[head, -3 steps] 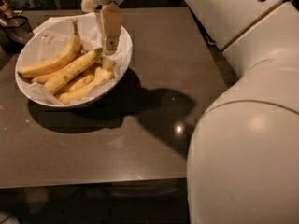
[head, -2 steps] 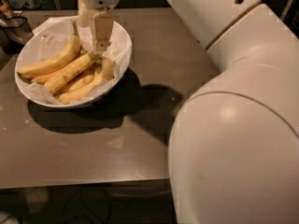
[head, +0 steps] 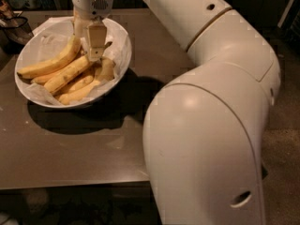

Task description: Pick banana from white bowl

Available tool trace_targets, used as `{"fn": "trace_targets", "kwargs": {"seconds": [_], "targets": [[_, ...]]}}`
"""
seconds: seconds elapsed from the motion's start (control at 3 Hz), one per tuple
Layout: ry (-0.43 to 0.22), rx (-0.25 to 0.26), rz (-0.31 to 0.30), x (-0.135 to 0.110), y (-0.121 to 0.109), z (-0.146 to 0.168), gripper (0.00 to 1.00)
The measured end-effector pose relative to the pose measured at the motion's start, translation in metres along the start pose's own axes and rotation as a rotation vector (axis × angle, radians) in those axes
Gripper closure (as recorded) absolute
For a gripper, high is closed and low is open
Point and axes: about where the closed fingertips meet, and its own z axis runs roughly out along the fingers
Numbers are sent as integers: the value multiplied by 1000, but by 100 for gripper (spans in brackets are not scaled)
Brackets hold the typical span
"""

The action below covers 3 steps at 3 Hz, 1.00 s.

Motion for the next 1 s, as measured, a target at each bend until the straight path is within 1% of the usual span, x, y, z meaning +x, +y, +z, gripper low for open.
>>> {"fn": "trace_targets", "kwargs": {"seconds": [0.67, 1.0], "targets": [[-28, -50, 6, -2, -11, 30, 35], [-34, -81, 30, 0, -11, 45, 35]]}}
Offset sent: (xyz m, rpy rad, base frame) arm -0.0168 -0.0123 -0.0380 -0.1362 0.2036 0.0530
